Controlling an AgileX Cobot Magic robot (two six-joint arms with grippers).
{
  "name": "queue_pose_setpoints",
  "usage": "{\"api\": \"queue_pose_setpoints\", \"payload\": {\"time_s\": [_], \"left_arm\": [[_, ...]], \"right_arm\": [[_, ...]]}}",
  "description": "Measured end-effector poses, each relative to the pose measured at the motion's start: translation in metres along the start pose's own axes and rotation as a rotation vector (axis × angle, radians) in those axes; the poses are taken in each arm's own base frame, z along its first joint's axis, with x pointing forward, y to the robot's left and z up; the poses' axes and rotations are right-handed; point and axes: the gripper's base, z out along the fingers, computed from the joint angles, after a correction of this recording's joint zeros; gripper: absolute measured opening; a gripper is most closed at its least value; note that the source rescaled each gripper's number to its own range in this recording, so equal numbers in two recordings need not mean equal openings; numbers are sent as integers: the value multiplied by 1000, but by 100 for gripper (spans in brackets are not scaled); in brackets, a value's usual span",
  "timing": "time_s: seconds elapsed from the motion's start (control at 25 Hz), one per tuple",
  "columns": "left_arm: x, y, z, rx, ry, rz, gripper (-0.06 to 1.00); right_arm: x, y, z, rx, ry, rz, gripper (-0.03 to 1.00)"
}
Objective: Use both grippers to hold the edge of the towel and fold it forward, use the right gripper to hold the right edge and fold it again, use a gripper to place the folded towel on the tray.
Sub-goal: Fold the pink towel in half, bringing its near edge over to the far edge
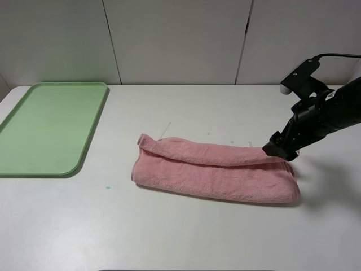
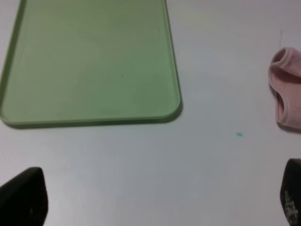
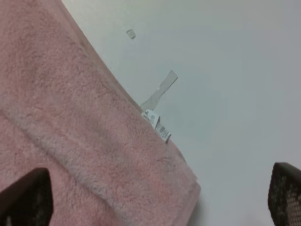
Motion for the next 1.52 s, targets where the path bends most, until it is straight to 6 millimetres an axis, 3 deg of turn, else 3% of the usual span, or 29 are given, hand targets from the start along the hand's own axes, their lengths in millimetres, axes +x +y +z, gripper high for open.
{"api": "queue_pose_setpoints", "payload": {"time_s": [0.44,0.72,0.84,1.24,1.52], "left_arm": [[0,0,0,0,0,0,100],[0,0,0,0,0,0,100],[0,0,0,0,0,1,100],[0,0,0,0,0,1,100],[0,0,0,0,0,1,100]], "right_arm": [[-1,3,0,-8,-1,-31,100],[-26,52,1,-100,-55,-290,100],[-32,62,2,-103,-85,-327,100],[-26,74,59,-84,-42,-346,100],[-22,74,79,-46,-48,-343,100]]}}
